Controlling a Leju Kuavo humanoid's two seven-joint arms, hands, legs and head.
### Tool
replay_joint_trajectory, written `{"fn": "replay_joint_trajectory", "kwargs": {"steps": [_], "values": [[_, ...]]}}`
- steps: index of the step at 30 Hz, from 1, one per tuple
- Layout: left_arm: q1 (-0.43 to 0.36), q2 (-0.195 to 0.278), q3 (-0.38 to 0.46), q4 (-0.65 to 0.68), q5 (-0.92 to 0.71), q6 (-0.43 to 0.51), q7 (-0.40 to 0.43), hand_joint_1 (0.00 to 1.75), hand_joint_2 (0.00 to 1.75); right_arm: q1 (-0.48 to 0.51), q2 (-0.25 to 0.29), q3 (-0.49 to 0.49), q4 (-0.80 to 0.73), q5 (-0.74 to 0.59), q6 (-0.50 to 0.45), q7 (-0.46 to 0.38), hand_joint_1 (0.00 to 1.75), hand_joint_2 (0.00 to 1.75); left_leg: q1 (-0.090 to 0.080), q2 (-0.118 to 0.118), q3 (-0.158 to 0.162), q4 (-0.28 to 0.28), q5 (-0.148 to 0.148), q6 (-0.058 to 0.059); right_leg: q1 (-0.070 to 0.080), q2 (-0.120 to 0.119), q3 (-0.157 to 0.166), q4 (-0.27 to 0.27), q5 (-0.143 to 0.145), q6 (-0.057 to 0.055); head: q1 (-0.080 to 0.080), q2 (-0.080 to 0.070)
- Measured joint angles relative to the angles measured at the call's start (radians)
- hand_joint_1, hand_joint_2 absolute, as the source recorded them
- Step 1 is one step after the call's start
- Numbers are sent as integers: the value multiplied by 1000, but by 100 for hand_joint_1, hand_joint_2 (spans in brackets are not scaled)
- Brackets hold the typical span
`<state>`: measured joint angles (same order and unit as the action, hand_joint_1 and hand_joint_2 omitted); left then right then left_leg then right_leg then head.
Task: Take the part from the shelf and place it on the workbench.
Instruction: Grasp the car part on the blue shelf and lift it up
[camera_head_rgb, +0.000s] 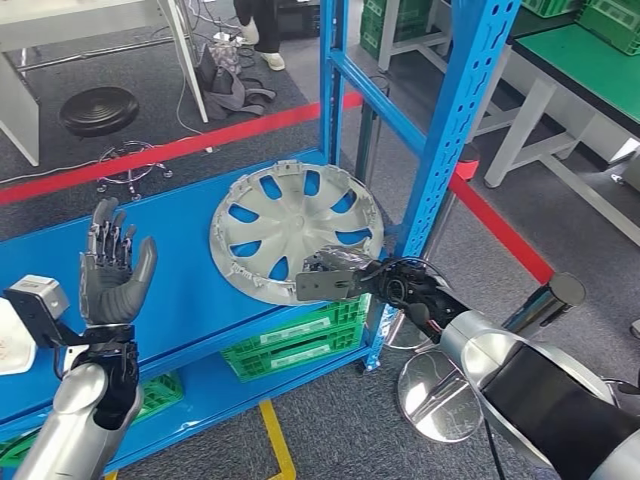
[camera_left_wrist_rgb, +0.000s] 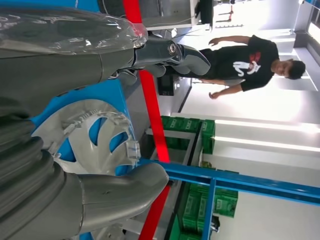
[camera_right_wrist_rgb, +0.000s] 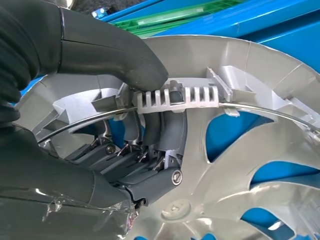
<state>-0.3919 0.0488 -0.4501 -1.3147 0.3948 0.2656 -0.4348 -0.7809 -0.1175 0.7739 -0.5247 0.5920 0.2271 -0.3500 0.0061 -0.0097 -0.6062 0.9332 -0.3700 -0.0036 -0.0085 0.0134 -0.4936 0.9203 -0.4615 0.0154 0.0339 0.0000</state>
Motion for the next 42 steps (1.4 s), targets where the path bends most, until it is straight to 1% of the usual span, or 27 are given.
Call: {"fn": "replay_joint_trajectory", "kwargs": {"steps": [1, 2, 5, 6, 10, 17, 27, 37, 42], "values": [[0, 0, 0, 1, 0, 0, 0, 0, 175, 0, 0, -1, 1, 0, -1, 0, 175, 175, 0, 0, 0, 0, 0, 0, 0, 0, 0, 0, 0, 0, 0, 0], [0, 0, 0, 2, 0, 0, 0, 0, 175, 0, 0, -2, 2, 0, -1, 1, 165, 175, 0, 0, 0, 0, 0, 0, 0, 0, 0, 0, 0, 0, 0, 0], [0, 1, 0, 3, 0, 0, 0, 0, 175, -1, 0, -5, 4, -3, -2, 14, 34, 175, 0, 0, 0, 0, 0, 0, 0, 0, 0, 0, 0, 0, 0, 0], [1, 1, 0, 3, 1, 1, 1, 0, 175, -3, 0, -6, 5, -4, -2, 23, 0, 175, 0, 0, 0, 0, 0, 0, 0, 0, 0, 0, 0, 0, 0, 0], [1, 1, 0, 3, 5, 4, 10, 0, 175, -5, -1, -7, 8, 6, -7, 57, 0, 175, 0, 0, 0, 0, 0, 0, 0, 0, 0, 0, 0, 0, 0, 0], [0, 4, -6, 3, 16, 22, 26, 0, 175, -5, -2, -4, 20, 55, -39, 74, 0, 175, 0, 0, 0, 0, 0, 0, 0, 0, 0, 0, 0, 0, 0, 0], [-1, 7, -18, 3, 37, 38, 21, 0, 175, -4, -2, 25, 39, 147, -83, 67, 0, 175, 0, 0, 0, 0, 0, 0, 0, 0, 0, 0, 0, 0, 0, 0], [-1, 9, -27, 3, 40, 41, 14, 0, 175, -5, -2, 49, 42, 170, -94, 62, 0, 175, 0, 0, 1, 0, 0, 0, 0, 0, 1, 0, 0, 0, 0, 0], [-2, 10, -28, 3, 45, 43, 14, 0, 175, 0, -2, 68, 43, 206, -109, 65, 0, 175, 0, 0, 2, 0, 0, 0, 0, 0, 1, 0, 0, 0, 0, 0]]}}
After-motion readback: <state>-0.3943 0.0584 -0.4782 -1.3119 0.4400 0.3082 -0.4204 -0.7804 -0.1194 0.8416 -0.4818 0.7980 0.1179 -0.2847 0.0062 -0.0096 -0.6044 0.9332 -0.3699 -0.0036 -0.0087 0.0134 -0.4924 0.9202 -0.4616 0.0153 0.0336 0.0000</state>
